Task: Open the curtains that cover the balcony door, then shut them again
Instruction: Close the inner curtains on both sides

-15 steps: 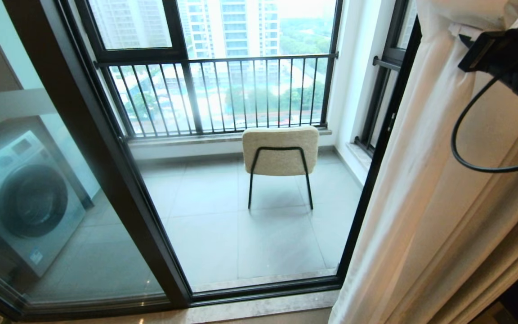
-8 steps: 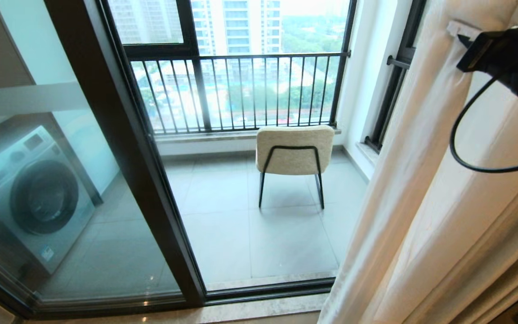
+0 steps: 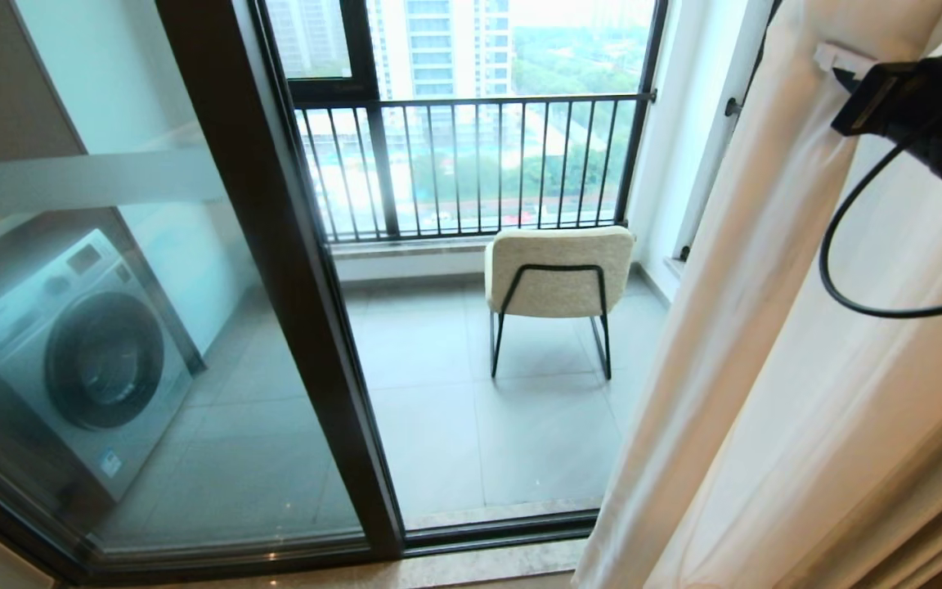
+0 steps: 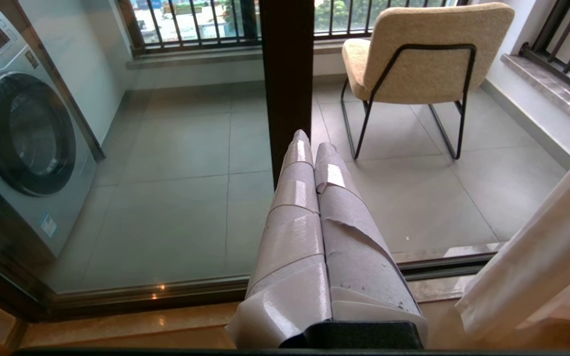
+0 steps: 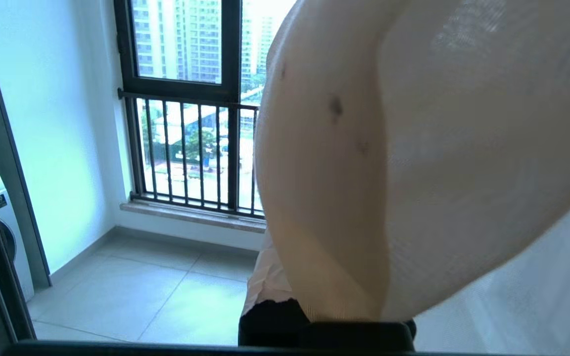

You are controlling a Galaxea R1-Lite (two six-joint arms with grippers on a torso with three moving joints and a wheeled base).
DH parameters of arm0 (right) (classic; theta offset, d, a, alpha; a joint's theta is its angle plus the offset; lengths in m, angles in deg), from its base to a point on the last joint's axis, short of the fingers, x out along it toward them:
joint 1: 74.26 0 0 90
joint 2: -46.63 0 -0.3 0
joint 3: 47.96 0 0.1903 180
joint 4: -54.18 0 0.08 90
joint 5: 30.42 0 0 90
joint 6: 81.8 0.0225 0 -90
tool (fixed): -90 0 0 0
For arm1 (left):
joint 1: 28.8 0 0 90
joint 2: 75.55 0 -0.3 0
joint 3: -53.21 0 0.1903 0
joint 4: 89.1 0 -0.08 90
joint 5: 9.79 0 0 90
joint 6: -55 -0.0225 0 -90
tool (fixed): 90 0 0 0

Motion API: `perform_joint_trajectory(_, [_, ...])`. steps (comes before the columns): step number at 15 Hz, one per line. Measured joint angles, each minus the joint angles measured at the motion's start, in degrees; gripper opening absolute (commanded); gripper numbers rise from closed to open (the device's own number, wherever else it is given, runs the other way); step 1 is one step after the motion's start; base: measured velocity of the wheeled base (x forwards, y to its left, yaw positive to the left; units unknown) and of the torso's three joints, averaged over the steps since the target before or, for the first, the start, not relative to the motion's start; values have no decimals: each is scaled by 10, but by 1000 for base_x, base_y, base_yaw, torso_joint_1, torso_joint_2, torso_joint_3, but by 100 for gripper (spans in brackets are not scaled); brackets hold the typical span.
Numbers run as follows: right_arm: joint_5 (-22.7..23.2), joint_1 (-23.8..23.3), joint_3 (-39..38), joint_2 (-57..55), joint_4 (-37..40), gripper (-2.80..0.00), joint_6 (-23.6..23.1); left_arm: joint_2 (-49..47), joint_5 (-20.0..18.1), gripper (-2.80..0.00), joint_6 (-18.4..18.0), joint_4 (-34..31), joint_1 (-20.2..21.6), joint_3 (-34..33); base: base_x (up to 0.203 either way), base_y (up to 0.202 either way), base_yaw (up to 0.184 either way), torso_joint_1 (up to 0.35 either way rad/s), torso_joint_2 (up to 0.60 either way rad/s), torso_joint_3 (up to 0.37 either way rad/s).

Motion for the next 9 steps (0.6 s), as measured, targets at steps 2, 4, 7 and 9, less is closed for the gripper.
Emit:
perform_joint_trajectory(2, [0, 0, 0, 0, -1, -280, 0, 0, 0, -280, 0, 0, 0, 0, 0, 188, 1, -3, 2, 2])
perform_joint_trajectory(4, [0, 0, 0, 0, 0, -280, -1, 0, 0, -280, 0, 0, 0, 0, 0, 200, 0, 8, 0, 2])
perform_joint_trajectory(7, [0, 2, -1, 0, 0, -280, -1, 0, 0, -280, 0, 0, 0, 0, 0, 191, 1, -1, 2, 2])
perform_joint_trajectory(9, [0, 2, -1, 0, 0, -280, -1, 0, 0, -280, 0, 0, 0, 0, 0, 179, 0, 3, 5, 2])
